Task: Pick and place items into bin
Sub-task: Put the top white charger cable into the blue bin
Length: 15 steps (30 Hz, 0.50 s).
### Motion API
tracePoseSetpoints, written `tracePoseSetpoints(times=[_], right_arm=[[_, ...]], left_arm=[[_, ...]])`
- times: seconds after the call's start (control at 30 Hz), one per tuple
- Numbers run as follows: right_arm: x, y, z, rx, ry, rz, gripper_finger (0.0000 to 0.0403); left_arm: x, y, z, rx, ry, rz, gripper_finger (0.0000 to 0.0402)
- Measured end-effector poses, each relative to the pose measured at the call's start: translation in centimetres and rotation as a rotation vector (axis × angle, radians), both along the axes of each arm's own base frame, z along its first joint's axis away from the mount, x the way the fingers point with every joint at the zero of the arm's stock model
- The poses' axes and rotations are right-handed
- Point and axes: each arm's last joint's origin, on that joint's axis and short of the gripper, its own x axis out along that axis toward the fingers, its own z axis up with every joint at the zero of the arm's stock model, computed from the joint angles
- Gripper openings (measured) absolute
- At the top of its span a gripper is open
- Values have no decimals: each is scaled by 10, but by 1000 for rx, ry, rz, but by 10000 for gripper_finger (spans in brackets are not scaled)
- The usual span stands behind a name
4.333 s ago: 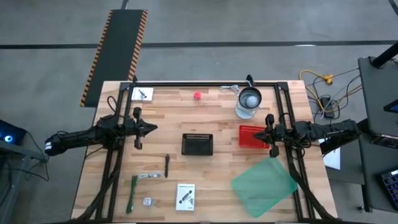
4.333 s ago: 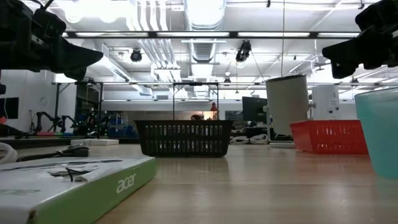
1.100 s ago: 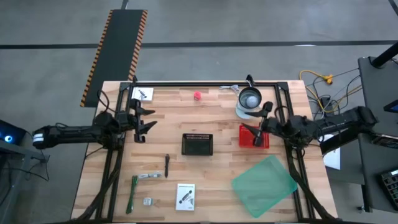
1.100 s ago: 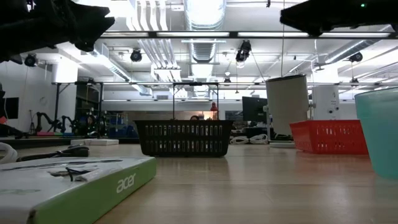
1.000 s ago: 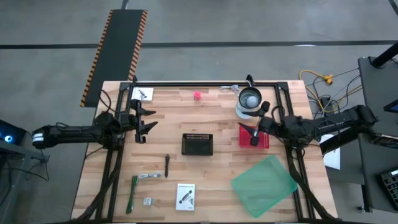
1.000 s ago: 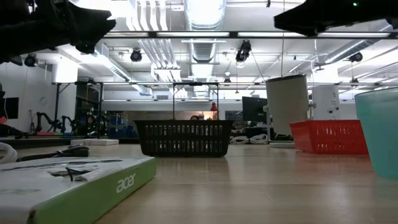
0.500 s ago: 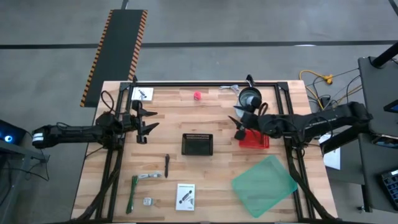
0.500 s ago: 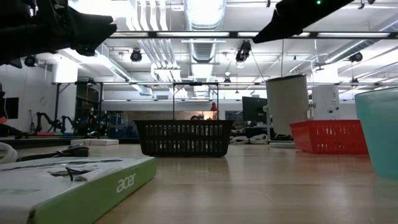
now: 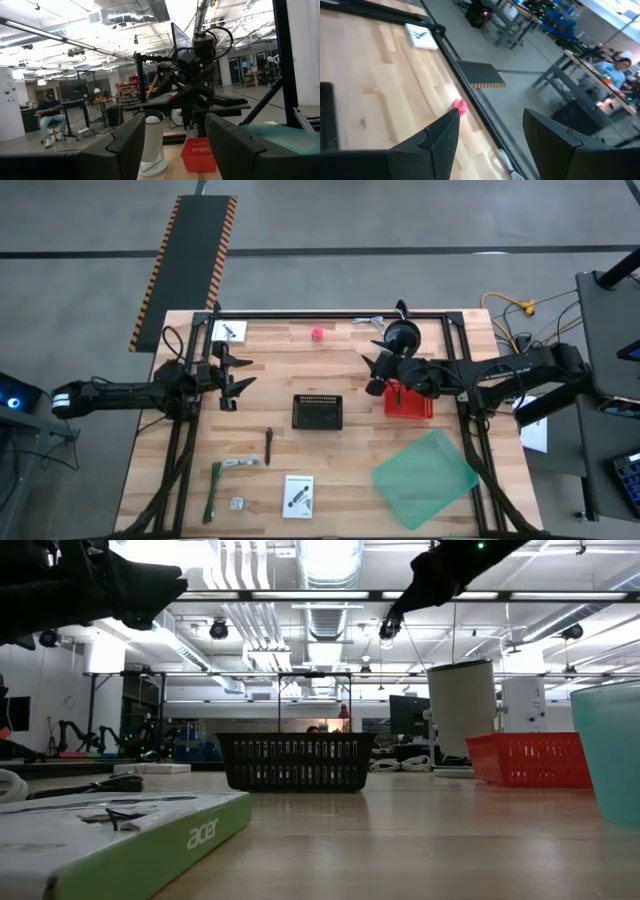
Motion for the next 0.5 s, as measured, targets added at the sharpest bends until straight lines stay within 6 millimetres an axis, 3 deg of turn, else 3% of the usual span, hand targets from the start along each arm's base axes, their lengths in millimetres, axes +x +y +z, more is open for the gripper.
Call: tracePoseSetpoints(times=[0.33,0.5], right_arm=[[11,-24,19,53,148,-123,205],[25,-34,27,59,212,-156,205]], left_arm=[[0,0,0,0,1,0,192],[0,0,-1,-1,1,1,192]])
